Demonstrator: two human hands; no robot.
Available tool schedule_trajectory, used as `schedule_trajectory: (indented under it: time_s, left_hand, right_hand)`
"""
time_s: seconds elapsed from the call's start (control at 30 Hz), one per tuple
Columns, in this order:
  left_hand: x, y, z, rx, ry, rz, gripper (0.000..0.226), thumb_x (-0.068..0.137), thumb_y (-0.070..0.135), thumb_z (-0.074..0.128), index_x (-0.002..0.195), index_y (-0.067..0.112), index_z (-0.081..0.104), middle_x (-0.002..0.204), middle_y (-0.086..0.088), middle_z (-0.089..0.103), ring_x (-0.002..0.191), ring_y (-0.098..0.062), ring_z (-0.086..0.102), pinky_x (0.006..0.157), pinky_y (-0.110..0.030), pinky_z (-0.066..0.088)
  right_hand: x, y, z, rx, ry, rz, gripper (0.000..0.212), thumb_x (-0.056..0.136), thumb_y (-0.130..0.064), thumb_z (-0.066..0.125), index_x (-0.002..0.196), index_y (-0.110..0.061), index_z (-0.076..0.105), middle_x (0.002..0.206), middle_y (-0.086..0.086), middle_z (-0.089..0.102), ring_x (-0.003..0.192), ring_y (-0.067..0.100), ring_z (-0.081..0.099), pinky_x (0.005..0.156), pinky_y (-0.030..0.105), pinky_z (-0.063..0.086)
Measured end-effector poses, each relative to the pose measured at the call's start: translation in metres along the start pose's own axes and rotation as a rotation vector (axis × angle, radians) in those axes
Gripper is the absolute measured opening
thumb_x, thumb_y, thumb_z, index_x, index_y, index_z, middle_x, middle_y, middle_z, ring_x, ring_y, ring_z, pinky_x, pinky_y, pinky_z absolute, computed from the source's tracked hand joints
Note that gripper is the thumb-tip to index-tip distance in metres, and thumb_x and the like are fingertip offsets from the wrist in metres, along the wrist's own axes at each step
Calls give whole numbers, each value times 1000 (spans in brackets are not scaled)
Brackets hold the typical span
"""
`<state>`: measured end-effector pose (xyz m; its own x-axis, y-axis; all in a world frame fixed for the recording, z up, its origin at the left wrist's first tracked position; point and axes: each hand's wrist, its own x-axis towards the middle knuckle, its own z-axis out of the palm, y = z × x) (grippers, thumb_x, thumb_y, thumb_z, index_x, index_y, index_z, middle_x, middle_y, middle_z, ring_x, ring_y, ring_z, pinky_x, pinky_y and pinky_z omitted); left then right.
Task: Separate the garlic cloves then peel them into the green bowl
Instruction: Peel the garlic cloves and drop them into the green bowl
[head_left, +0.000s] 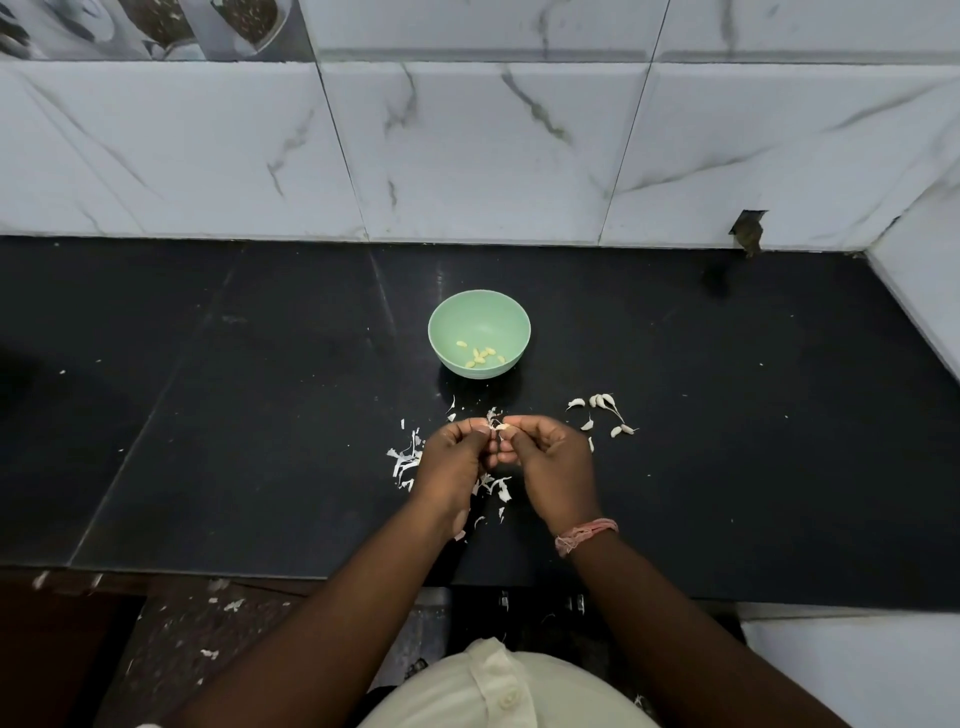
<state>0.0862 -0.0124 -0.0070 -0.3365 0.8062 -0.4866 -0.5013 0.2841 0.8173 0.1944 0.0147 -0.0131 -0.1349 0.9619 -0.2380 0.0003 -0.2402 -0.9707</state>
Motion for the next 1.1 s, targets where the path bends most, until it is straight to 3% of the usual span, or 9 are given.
schedule_trajectory:
  time_s: [0.1, 0.2, 0.27, 0.37, 0.5, 0.73, 0.83, 1.0, 1.1]
  left_hand:
    - [-2, -5, -6, 19, 19, 22, 17, 98, -8, 53, 103, 4, 63, 89, -18, 70, 74, -20, 70, 75, -32, 60]
    - [-10, -4, -9, 72, -64, 102, 22, 94, -7, 62, 114, 1, 68, 93, -20, 73, 77, -21, 73, 70, -28, 59]
    - [-15, 0, -10, 167, -68, 159, 20, 91, -8, 65, 110, -3, 72, 93, -24, 73, 74, -22, 72, 65, -24, 58]
    - [-17, 4, -13, 289, 4, 263, 14, 89, -3, 70, 101, 0, 76, 88, -21, 76, 69, -19, 70, 62, -24, 57]
    - [-17, 2, -14, 392, 41, 369, 14, 90, 3, 72, 97, 12, 80, 86, -5, 78, 83, -28, 74, 75, -39, 60]
    - [-23, -6, -5, 446, 142, 515, 17, 92, 5, 69, 98, 17, 80, 94, 6, 76, 91, -8, 71, 82, -21, 53]
    - [-21, -6, -5, 424, 158, 543, 18, 93, 3, 68, 97, 17, 79, 97, 3, 74, 93, -11, 70, 84, -23, 54]
    - [-22, -6, -5, 430, 89, 550, 19, 94, 3, 67, 98, 17, 79, 97, 2, 75, 94, -12, 70, 84, -23, 54]
    - [-21, -7, -4, 441, 75, 540, 17, 94, 7, 69, 101, 17, 80, 99, 3, 76, 98, -13, 71, 88, -29, 55]
  right_hand:
    - [-2, -3, -4, -2, 1, -7, 16, 95, 6, 64, 94, -6, 74, 81, 11, 76, 70, 17, 73, 67, 27, 62]
    - [-4, -4, -6, -32, -17, -5, 16, 94, 7, 63, 91, -6, 73, 81, 13, 76, 69, 25, 75, 64, 29, 61]
    - [-4, -4, -7, -52, -51, 0, 15, 95, 6, 61, 94, -2, 72, 83, 17, 77, 71, 34, 76, 65, 33, 61]
    - [-8, -11, -5, -51, -89, 11, 15, 95, 7, 57, 98, 4, 72, 84, 20, 76, 69, 32, 76, 67, 34, 63]
    - [-10, -21, -4, 13, -65, 45, 14, 93, 8, 58, 96, 8, 72, 79, 20, 75, 63, 27, 74, 66, 33, 64]
    - [-10, -28, 4, 60, 11, 158, 8, 89, 1, 66, 92, 6, 72, 71, 13, 69, 60, 14, 65, 65, 32, 62]
    - [-12, -30, 8, 96, 4, 177, 9, 91, -1, 64, 86, 4, 71, 67, 9, 65, 59, 13, 60, 58, 27, 56]
    - [-12, -32, 5, 110, 18, 188, 9, 88, 2, 65, 92, 9, 71, 66, 11, 64, 60, 14, 62, 68, 34, 61]
    - [-11, -33, 2, 74, 31, 168, 10, 86, 3, 67, 91, 10, 71, 68, 13, 66, 56, 13, 64, 62, 30, 60]
